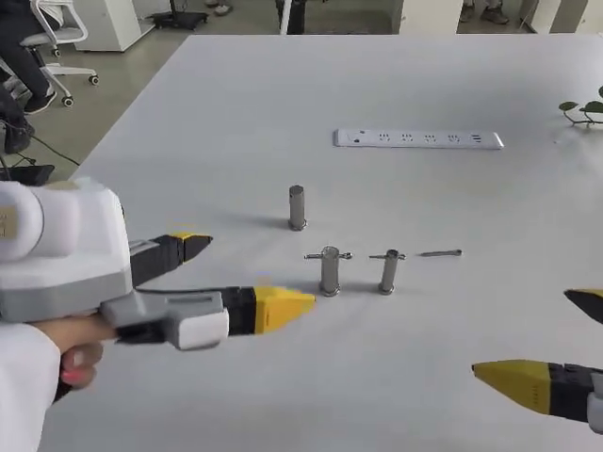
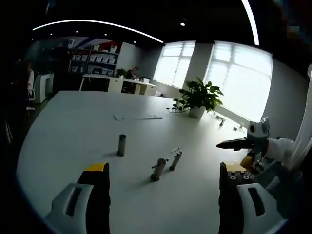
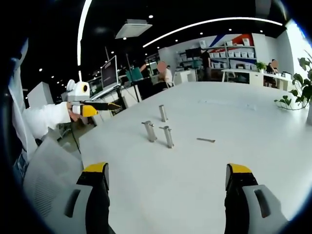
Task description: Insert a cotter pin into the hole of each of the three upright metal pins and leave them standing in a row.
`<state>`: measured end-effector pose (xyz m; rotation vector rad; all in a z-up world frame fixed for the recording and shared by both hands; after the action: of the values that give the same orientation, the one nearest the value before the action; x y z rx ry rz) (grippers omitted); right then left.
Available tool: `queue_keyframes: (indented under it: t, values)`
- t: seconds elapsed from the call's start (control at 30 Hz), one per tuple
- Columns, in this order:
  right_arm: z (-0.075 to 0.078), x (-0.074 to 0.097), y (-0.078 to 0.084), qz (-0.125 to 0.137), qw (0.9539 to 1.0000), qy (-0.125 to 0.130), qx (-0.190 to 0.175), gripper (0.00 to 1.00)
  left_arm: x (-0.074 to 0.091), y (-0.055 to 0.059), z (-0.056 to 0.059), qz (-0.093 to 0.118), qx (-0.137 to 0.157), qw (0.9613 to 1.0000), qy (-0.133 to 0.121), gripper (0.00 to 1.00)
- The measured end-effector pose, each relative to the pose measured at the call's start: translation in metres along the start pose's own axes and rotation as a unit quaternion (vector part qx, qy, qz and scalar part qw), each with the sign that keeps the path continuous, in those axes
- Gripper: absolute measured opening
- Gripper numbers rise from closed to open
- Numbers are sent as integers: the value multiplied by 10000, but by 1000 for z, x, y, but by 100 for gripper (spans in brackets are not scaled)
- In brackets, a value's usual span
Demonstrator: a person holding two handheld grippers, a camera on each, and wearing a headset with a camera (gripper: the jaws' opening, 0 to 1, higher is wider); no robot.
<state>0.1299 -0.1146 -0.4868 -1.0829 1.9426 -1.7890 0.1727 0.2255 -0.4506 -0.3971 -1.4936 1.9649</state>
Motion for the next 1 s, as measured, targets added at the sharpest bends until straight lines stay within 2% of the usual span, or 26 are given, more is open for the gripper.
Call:
queue_keyframes:
  t: [0.07,0.13,0.17,0.23,0.27,0.43,0.53,0.7,0.83,0.87,0.9,0.97,1.0]
  values:
    - [0,0,1,2,10000,13,-20,98,-9,-10,-8,180,-30,9998,-43,91]
    - [0,1,1,1,10000,36,-42,98,-19,-15,-14,193,-122,9997,-112,92]
    - [1,1,2,6,10000,51,-50,98,-25,-18,-19,188,-265,9993,-168,92]
    - [1,1,2,8,10000,67,-64,98,-32,-20,-23,188,-353,9991,-165,95]
    - [0,1,3,-2,10000,58,-77,98,-41,-23,-27,206,-432,9987,-160,95]
    - [0,1,4,-45,9999,70,-97,97,-65,-27,-39,132,-630,9978,-164,87]
    - [2,2,5,-52,9998,125,-119,97,-81,-25,-50,-26,-880,9958,-267,81]
    - [5,4,6,-73,9997,199,-146,97,-100,-21,-58,-39,-870,9959,-252,68]
    - [6,7,8,-107,9995,237,-176,96,-116,-13,-67,-309,-1047,9938,-229,63]
    - [6,7,9,-112,9995,244,-187,96,-119,-9,-68,-496,-1057,9930,-194,63]
    - [5,6,9,-131,9994,235,-197,96,-122,-3,-71,-736,-1168,9903,-158,63]
    - [5,6,10,-148,9994,235,-197,96,-128,3,-75,-863,-1376,9866,-157,61]
    - [5,5,10,-154,9994,234,-199,96,-130,5,-76,-862,-1364,9868,-155,60]
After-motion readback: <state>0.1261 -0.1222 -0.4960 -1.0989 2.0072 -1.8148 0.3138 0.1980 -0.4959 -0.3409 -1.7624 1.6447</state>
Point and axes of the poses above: the centre of the closed fingertips' face, and the gripper's own axes: x roughly backward along the fingers, z roughly to its right, y roughly out of its underside, the point moved 9 cm from there along x, roughly backward along the fingers, and after that the axes turned 11 degrees about z, right-handed, at the moved point
